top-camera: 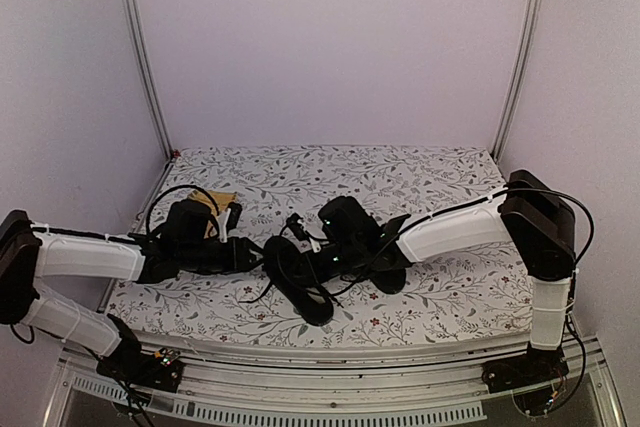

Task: Tie the shoes
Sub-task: Adjust the loop with the shoelace from the half-tied shoelace.

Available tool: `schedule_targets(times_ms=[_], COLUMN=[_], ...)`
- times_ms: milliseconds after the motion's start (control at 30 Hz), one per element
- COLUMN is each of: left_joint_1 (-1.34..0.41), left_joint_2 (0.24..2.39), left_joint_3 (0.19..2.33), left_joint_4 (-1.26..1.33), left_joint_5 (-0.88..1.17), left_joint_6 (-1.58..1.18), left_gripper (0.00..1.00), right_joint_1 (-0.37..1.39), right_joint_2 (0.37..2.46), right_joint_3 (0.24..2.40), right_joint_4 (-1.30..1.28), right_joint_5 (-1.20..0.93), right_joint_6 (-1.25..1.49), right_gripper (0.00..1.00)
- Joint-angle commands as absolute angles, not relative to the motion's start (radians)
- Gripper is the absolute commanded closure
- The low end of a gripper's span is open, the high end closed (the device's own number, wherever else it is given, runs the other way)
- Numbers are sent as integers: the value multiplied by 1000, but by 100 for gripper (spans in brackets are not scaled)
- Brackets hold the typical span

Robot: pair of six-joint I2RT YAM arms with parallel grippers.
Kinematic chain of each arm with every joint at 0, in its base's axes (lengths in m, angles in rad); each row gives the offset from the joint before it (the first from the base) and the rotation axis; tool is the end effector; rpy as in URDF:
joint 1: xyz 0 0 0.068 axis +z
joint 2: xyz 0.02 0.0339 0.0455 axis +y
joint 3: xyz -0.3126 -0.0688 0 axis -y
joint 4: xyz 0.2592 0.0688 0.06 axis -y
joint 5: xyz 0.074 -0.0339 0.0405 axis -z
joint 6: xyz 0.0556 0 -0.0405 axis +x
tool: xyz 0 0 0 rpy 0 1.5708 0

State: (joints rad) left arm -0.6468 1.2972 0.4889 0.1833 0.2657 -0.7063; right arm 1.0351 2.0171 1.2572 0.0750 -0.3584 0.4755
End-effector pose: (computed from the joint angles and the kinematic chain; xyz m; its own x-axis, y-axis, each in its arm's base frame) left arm 0.1999 -0.1692 0.1938 -0.8429 -0.1482 -0.5172 0.2686 0.7170 -0.6432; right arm 0.2292 0.4243 0.1807 -0.7192 -0.3718 -0.5870 -0.6914 0.4663 0.5518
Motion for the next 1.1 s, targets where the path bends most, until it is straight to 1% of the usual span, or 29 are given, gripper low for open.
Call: schedule_targets(times_ms=[0, 67, 267, 467, 767, 1067], left_joint_1=[-595, -578, -575, -577, -576, -574], left_joint_2=[1331, 1366, 1471, 1511, 1531, 1571], left_joint_3=[461, 463, 495, 502, 509, 523], left_joint_4=[249, 278, 340, 417, 449, 489], left_joint_5=[300, 357, 518, 611, 589, 571], left_joint_6=[-726, -708, -642, -630, -624, -605], left_gripper=[54, 55, 62, 63, 66, 66], right_joint_1=[1040, 1040, 1040, 1040, 1040, 1040], right_joint_2=[2006, 2006, 2006, 2009, 2010, 2008], right_joint_3=[1246, 1246, 1246, 1246, 1249, 1248], right_joint_4=[75, 76, 74, 76, 75, 73], right_joint_5=[-347, -347, -345, -345, -348, -348], right_joint_6=[472, 472, 471, 474, 474, 474], right_gripper=[98, 98, 98, 98, 98, 98])
